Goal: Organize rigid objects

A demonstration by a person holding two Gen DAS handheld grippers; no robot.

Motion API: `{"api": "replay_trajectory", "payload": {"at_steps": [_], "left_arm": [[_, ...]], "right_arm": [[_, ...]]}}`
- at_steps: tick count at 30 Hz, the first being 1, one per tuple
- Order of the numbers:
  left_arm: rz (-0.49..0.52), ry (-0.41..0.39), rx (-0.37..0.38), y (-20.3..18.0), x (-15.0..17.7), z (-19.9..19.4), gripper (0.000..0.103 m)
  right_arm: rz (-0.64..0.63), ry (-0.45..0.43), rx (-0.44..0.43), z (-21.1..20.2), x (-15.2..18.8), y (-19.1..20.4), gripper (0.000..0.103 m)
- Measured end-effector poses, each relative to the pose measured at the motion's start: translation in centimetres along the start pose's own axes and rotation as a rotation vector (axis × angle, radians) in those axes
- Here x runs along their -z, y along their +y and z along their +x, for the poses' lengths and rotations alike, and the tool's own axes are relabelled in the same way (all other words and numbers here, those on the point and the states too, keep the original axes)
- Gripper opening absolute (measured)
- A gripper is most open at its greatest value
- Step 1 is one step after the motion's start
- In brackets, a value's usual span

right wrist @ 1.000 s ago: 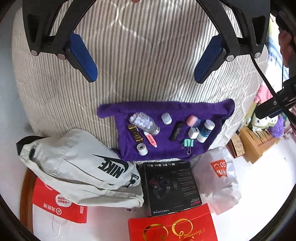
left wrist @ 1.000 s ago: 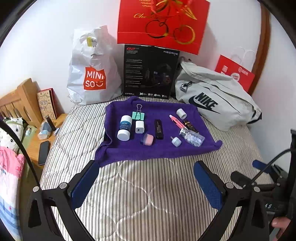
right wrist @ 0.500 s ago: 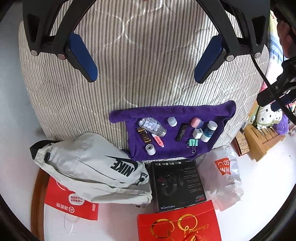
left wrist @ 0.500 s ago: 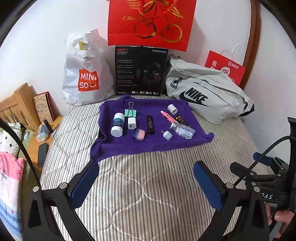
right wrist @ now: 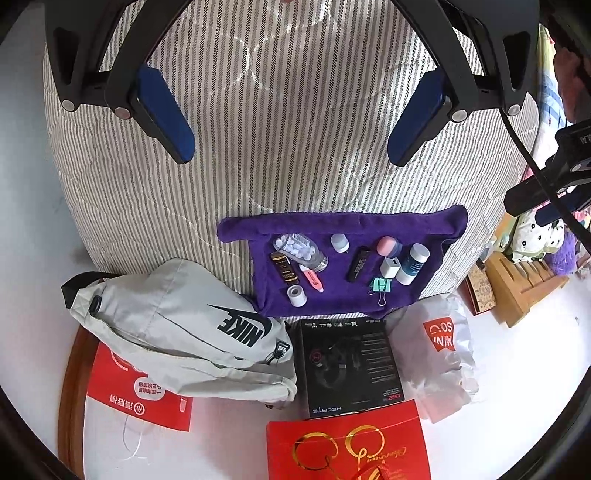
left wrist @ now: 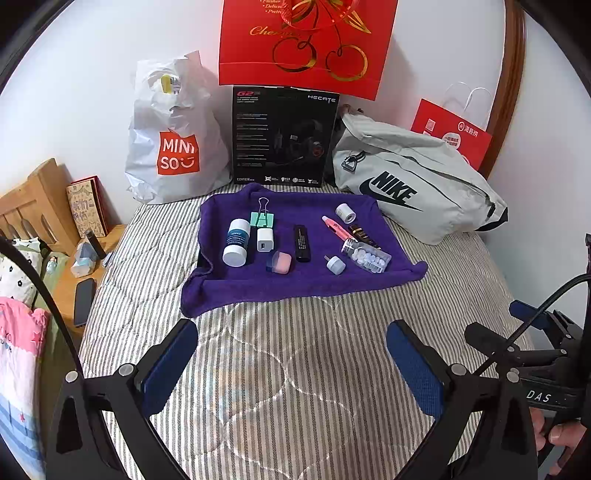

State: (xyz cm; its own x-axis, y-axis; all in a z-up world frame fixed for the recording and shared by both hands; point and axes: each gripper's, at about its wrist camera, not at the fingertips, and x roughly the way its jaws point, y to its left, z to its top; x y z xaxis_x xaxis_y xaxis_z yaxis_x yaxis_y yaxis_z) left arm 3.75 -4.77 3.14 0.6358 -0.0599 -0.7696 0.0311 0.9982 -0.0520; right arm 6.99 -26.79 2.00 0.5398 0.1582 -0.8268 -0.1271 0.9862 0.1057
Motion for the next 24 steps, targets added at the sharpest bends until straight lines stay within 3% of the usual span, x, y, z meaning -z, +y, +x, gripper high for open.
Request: {"api": "replay_trajectory", "payload": {"at_steps": [24], "left_arm": [[0.005,0.011,-0.012,0.27,0.0,0.11,0.103]], "right_arm": [[-0.007,0.001,0.006,-0.17,-0.1,-0.05,0.103]]}}
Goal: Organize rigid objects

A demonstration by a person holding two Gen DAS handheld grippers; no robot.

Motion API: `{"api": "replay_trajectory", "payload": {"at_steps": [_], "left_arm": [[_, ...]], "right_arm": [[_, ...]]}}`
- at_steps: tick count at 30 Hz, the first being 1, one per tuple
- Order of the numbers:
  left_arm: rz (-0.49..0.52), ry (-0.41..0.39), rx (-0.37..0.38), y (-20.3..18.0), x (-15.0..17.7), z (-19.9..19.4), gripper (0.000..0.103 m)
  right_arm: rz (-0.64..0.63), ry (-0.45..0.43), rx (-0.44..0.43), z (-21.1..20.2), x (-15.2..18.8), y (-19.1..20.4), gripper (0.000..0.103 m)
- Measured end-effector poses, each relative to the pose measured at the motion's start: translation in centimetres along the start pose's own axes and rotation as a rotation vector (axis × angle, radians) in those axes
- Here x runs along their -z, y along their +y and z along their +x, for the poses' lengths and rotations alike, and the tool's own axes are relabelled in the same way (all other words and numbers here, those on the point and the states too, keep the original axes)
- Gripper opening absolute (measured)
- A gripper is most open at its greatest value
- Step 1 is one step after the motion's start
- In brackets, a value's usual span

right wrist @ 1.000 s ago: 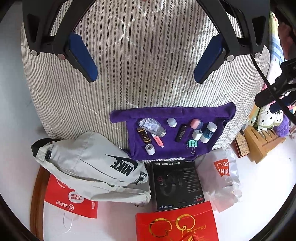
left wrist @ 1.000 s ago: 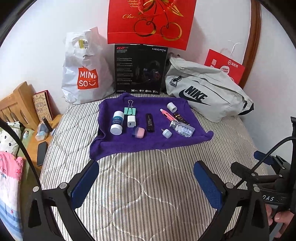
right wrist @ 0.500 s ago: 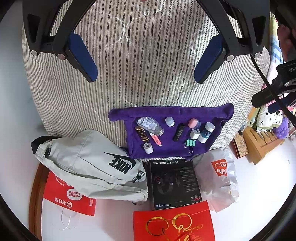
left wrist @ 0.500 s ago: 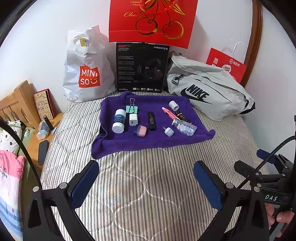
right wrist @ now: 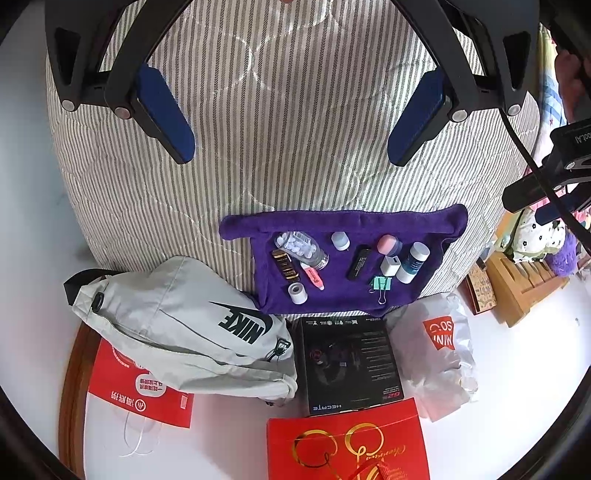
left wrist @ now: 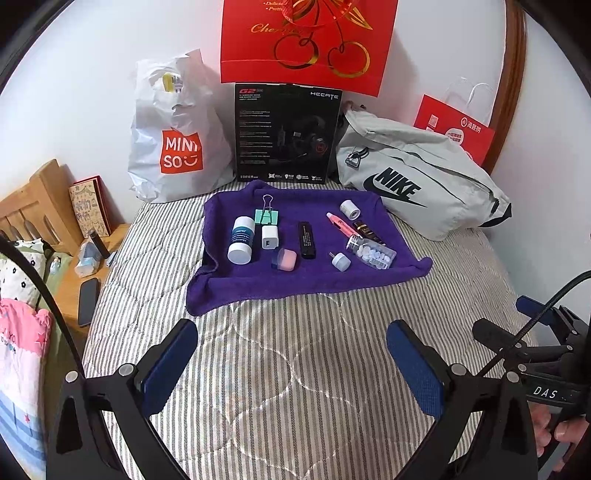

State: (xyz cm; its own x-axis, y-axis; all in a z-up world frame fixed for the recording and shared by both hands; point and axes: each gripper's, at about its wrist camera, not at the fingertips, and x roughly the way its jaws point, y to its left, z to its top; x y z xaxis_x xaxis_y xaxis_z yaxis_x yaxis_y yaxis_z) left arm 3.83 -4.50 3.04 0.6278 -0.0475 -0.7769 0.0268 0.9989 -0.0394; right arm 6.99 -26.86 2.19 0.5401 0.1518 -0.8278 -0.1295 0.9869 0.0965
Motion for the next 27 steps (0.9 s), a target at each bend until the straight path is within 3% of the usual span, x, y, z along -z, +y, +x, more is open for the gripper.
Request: {"api": "replay_trajectory", "payload": {"at_steps": [27], "left_arm": [[-0.001,-0.002,-0.008,0.38,-0.17,-0.39,0.103]], "right_arm": [[-0.018,-0.001,0.005,-0.38,0.21,0.33,0.103]]}}
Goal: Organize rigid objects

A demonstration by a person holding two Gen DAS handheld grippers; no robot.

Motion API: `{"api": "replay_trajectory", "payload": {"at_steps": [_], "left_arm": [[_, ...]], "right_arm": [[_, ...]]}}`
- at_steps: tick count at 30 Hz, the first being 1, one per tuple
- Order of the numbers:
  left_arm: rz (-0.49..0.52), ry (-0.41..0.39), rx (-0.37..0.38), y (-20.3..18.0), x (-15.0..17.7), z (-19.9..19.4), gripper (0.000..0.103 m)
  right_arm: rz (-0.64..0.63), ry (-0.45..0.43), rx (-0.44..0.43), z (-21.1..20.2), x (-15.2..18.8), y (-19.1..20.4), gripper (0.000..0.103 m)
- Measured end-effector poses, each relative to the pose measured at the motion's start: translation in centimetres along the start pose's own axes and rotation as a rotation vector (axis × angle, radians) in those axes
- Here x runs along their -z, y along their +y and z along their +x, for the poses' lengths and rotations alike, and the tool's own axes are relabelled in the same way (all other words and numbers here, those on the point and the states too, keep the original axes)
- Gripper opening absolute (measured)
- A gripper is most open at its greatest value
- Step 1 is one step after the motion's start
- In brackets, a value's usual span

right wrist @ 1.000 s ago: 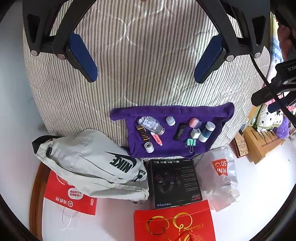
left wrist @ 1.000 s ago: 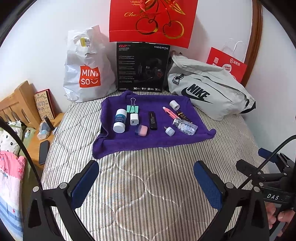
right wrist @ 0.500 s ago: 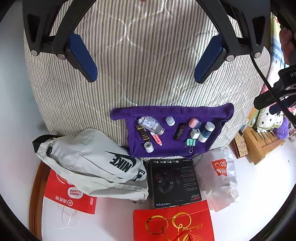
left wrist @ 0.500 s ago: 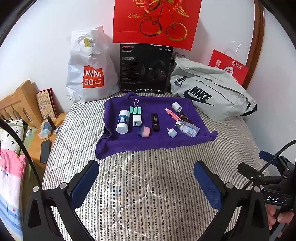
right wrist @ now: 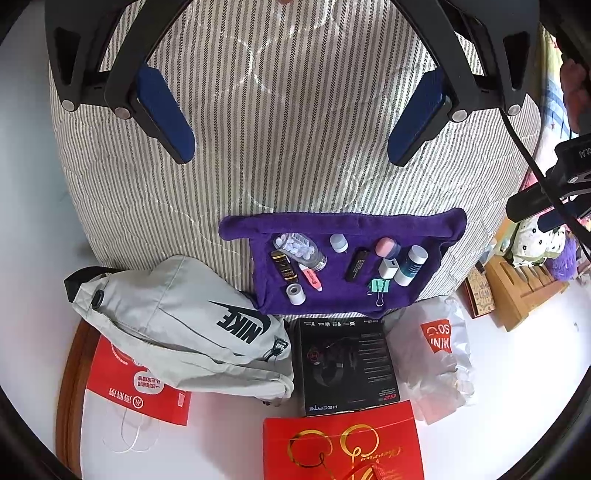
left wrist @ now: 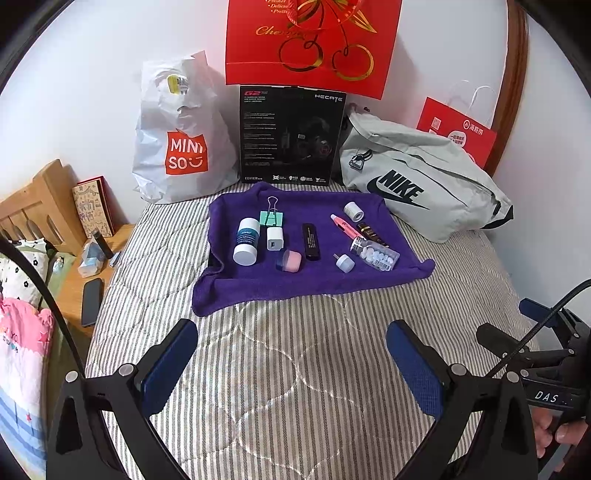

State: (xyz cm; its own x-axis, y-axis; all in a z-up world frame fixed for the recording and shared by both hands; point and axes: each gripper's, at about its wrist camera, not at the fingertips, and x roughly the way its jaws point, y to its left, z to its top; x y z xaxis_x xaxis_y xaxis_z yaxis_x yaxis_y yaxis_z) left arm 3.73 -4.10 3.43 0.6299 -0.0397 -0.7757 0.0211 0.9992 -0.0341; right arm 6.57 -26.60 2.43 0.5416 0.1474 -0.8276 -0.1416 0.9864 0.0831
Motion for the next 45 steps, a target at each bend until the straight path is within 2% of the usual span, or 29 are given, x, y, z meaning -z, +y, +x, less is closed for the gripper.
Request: {"api": "replay_trajectory", "payload": {"at_steps": [45], "left_arm": [[0.01,0.002,-0.004,0.02,0.14,-0.12,0.103]], "right_arm": [[-0.005,-0.007,0.003,-0.45,0.2,-0.2,0.103]]}}
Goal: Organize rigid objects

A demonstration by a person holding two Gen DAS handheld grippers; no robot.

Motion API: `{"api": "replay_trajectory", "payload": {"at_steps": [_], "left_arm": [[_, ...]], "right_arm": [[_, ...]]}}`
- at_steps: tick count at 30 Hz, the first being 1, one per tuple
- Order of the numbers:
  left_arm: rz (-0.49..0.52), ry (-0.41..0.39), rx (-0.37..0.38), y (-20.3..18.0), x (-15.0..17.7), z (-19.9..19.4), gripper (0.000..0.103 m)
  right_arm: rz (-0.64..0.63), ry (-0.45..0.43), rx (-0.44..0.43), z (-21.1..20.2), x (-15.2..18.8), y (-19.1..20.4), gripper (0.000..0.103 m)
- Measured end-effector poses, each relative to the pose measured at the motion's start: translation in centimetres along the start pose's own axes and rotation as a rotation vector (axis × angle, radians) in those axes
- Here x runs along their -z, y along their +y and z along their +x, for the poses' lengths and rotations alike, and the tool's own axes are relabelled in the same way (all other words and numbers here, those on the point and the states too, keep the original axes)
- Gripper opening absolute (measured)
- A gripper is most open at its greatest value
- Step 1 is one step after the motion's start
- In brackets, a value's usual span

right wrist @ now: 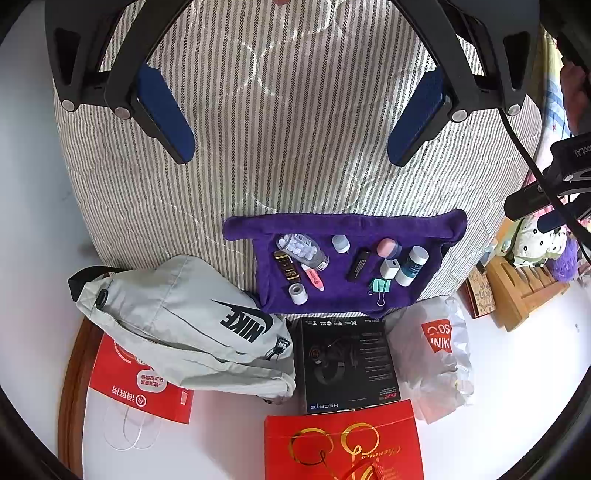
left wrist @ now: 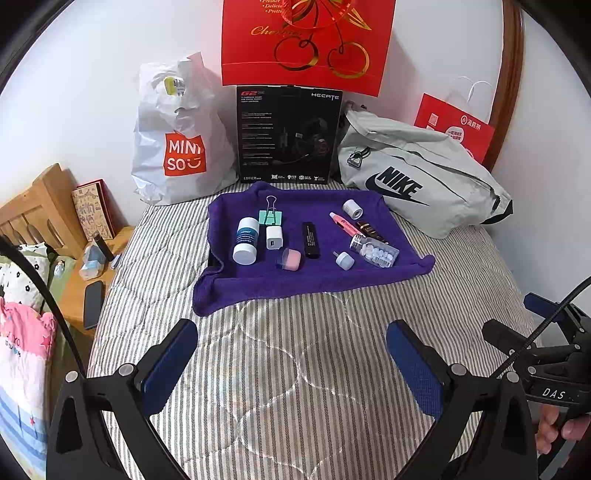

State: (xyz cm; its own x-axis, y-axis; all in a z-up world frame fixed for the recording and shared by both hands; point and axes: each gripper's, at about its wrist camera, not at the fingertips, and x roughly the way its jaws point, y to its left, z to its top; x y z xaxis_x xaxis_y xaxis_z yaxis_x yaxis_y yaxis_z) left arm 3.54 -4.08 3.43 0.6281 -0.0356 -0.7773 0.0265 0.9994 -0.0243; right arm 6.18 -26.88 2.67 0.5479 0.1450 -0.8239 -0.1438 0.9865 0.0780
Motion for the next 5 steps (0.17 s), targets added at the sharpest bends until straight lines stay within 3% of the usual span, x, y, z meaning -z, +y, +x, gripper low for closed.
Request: {"api": "replay_trajectory", "payload": {"at_steps": [5], "left_arm": [[0.012,-0.01,-0.004,0.25,0.01,-0.04,0.103]], "right_arm": [[0.001,0.001,-0.002,0.0,0.08,0.01,0.103]]}}
